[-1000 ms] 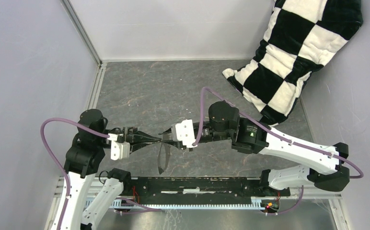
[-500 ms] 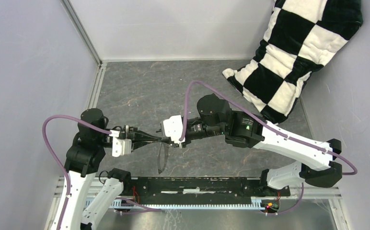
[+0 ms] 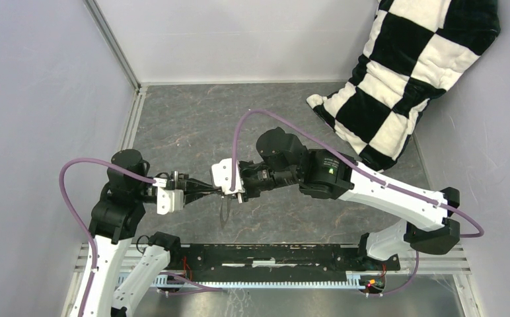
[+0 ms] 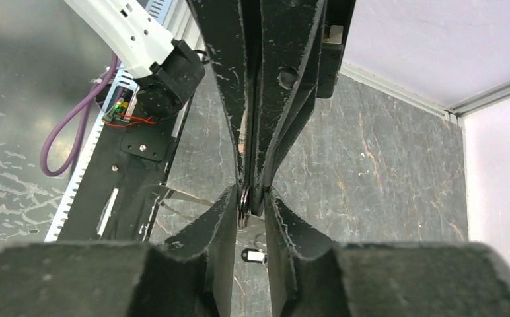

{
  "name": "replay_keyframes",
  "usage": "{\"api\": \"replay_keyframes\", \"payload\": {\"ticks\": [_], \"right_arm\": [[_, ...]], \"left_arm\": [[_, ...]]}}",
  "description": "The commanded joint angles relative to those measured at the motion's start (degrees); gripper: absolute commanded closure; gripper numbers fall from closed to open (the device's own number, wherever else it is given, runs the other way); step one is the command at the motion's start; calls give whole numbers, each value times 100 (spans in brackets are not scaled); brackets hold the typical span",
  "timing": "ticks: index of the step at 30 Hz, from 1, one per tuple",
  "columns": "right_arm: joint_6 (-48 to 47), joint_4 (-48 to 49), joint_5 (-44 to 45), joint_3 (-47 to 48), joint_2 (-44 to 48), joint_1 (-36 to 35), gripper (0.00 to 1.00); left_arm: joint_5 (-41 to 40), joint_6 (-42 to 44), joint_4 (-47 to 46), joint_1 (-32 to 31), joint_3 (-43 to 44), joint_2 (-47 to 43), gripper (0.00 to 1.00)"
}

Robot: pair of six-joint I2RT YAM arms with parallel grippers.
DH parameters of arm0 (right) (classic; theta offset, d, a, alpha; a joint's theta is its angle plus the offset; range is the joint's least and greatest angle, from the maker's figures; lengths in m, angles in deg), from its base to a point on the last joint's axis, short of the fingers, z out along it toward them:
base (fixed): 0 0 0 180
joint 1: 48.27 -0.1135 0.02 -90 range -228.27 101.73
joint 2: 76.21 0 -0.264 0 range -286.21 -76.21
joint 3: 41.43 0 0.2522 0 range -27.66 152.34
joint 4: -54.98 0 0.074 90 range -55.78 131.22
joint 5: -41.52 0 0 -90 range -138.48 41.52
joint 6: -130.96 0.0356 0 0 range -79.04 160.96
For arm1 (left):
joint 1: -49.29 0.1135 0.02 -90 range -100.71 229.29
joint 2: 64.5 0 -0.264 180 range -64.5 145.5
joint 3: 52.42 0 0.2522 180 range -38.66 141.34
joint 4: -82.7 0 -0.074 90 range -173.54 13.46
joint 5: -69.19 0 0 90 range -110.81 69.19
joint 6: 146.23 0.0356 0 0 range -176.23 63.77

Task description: Put the keys on the keyring

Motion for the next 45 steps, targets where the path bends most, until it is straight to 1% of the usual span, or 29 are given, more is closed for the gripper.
{"api": "replay_keyframes", "payload": {"ticks": [1,7,8,9,10,11,12,15,17,19,23,26,28,34,36,45], "right_arm": [[44,16,312,326,-71,-45,78],[154,573,432,-81,181,-39,99],[171,654,474,-154,214,-37,99],[191,753,527,-274,278,-43,99],[242,943,592,-475,387,-44,100],[320,1215,644,-684,508,-39,99],[398,1508,669,-942,690,-41,100],[777,2826,611,-2085,1269,-28,99],[1097,3705,477,-2635,1561,16,99],[1419,4518,251,-3227,1788,71,99],[2035,5809,77,-3922,1971,141,99],[2368,6529,-11,-4273,1979,148,99],[2547,6821,-42,-4383,1909,148,99],[2698,7209,-60,-4447,1745,152,99],[2902,7319,-80,-4443,1667,156,99],[3028,7475,-163,-4425,1408,153,99]], "left_arm": [[18,-302,-175,-4,165,20,98],[62,-308,-171,-4,89,-37,98],[89,-315,-169,-4,87,-43,98],[102,-353,-168,-4,93,-44,92],[122,-411,-171,-4,95,-41,82],[143,-477,-158,-4,91,-44,77],[149,-534,-161,-4,76,-58,74],[130,-718,-145,-4,-31,-128,65],[105,-824,-136,-4,-106,-162,63],[89,-961,-136,-4,-156,-163,63],[210,-1341,-135,-4,-205,-131,65],[247,-1396,-136,-4,-255,-132,65],[251,-1395,-136,-4,-252,-117,66],[398,-1350,-128,-4,-188,-51,69],[458,-1320,-127,-4,-166,-42,69],[642,-1396,-121,-4,-20,83,71]]}}
